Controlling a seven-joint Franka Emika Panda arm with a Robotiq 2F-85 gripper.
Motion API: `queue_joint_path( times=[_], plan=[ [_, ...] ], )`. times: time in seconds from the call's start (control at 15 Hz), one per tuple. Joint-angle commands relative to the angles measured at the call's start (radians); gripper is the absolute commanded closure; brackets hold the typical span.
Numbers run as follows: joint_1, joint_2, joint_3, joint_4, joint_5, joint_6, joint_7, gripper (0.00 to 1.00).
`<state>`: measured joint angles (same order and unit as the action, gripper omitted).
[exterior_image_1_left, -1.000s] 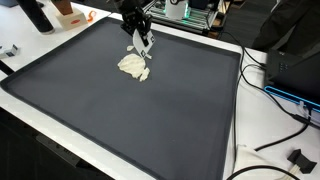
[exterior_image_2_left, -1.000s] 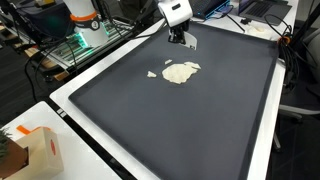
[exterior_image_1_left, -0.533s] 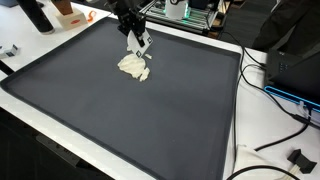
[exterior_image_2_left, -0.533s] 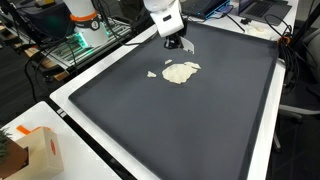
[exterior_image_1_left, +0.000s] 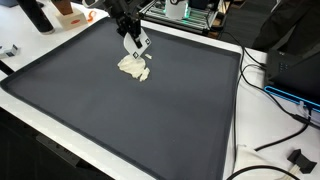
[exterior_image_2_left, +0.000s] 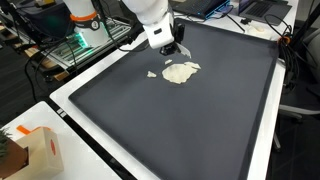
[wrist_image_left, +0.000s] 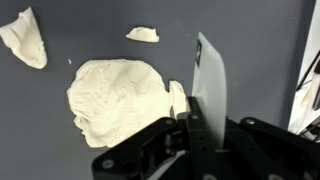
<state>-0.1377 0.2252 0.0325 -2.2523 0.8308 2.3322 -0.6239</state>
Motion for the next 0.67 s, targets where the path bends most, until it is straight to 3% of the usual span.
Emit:
queue_joint_path(
  times=[0.0,0.6],
  plan=[
    [-0.025,0.017,-0.02,-0.002,0.075,-0.054,-0.052,0.99],
    [-0.047,0.036,-0.07,-0.012,0.128,-0.079,-0.048,0.99]
  ],
)
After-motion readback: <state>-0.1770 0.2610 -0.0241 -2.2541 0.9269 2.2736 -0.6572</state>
